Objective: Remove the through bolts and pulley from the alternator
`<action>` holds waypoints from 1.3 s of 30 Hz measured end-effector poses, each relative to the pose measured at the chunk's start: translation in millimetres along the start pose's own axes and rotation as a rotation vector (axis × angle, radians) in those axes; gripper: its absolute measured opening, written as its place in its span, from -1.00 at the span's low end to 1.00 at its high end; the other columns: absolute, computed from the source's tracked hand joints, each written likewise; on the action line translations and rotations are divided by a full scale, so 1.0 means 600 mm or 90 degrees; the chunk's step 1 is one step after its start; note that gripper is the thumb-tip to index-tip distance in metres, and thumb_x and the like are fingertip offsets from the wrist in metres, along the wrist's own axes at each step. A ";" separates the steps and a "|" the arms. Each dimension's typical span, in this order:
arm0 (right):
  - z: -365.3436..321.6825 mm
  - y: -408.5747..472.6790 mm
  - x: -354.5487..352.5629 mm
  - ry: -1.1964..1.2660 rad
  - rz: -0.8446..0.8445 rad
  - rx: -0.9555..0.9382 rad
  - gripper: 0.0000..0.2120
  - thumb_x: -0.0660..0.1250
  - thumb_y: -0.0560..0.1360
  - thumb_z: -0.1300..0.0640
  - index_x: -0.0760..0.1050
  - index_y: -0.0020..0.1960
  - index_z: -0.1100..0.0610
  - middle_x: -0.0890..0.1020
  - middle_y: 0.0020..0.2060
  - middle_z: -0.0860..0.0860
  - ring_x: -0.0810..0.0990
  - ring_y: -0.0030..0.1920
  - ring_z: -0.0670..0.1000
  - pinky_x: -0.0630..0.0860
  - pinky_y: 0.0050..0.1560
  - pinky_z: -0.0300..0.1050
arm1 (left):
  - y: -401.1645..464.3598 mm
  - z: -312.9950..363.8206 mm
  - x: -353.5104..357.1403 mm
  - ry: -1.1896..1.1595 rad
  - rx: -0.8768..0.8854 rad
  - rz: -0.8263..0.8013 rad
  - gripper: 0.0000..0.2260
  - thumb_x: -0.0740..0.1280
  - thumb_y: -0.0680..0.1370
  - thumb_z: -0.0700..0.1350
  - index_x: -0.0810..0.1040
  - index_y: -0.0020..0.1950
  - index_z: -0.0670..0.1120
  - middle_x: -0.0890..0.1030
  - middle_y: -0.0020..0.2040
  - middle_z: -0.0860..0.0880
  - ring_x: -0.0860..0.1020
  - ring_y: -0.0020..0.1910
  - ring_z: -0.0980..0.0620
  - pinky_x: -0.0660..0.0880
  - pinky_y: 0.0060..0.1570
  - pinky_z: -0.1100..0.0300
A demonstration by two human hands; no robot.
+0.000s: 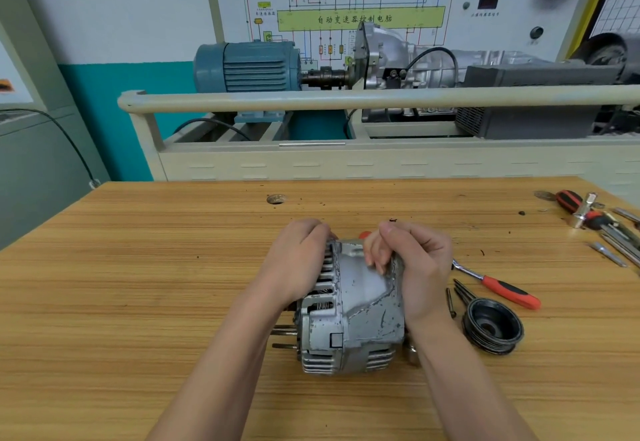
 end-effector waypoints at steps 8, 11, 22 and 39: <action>-0.003 -0.005 -0.006 0.004 0.011 -0.017 -0.63 0.22 0.43 0.34 0.41 -0.55 0.29 0.42 -0.62 0.06 0.43 -0.53 0.06 0.45 -0.32 -0.12 | 0.002 -0.001 -0.001 0.009 0.015 0.013 -0.71 0.09 0.63 -0.15 0.59 -0.10 -0.08 0.60 -0.07 -0.01 0.46 -0.13 0.26 0.26 -0.25 0.41; -0.004 -0.008 -0.008 0.015 0.022 -0.014 -0.62 0.23 0.43 0.34 0.42 -0.56 0.26 0.42 -0.61 0.06 0.44 -0.52 0.06 0.46 -0.30 -0.10 | -0.002 0.000 -0.003 -0.001 0.012 0.021 -0.70 0.09 0.62 -0.16 0.60 -0.11 -0.09 0.62 -0.08 -0.02 0.49 -0.12 0.20 0.29 -0.22 0.36; 0.003 -0.001 -0.001 0.002 -0.016 0.038 -0.61 0.22 0.46 0.25 0.51 -0.52 0.09 0.47 -0.57 0.02 0.51 -0.45 0.05 0.50 -0.21 -0.13 | -0.007 0.001 -0.001 -0.021 -0.040 -0.013 -0.69 0.15 0.60 -0.12 0.58 -0.04 -0.31 0.60 -0.12 -0.19 0.51 -0.13 -0.11 0.33 -0.18 0.11; -0.054 -0.038 0.012 -0.186 -0.084 0.152 -0.78 0.27 0.56 0.26 0.62 0.04 0.01 0.65 0.00 -0.06 0.59 -0.05 -0.26 0.50 -0.10 -0.40 | -0.076 0.046 -0.027 0.048 0.050 -0.016 -0.68 0.26 0.56 -0.16 0.49 0.31 -0.14 0.55 0.24 -0.05 0.45 0.11 0.10 0.32 0.03 0.27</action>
Point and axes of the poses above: each hand's wrist, its own y-axis towards the middle knuckle, its own x-axis out of the palm, z = x × y, the point moved 6 cm from there along y, towards the middle knuckle
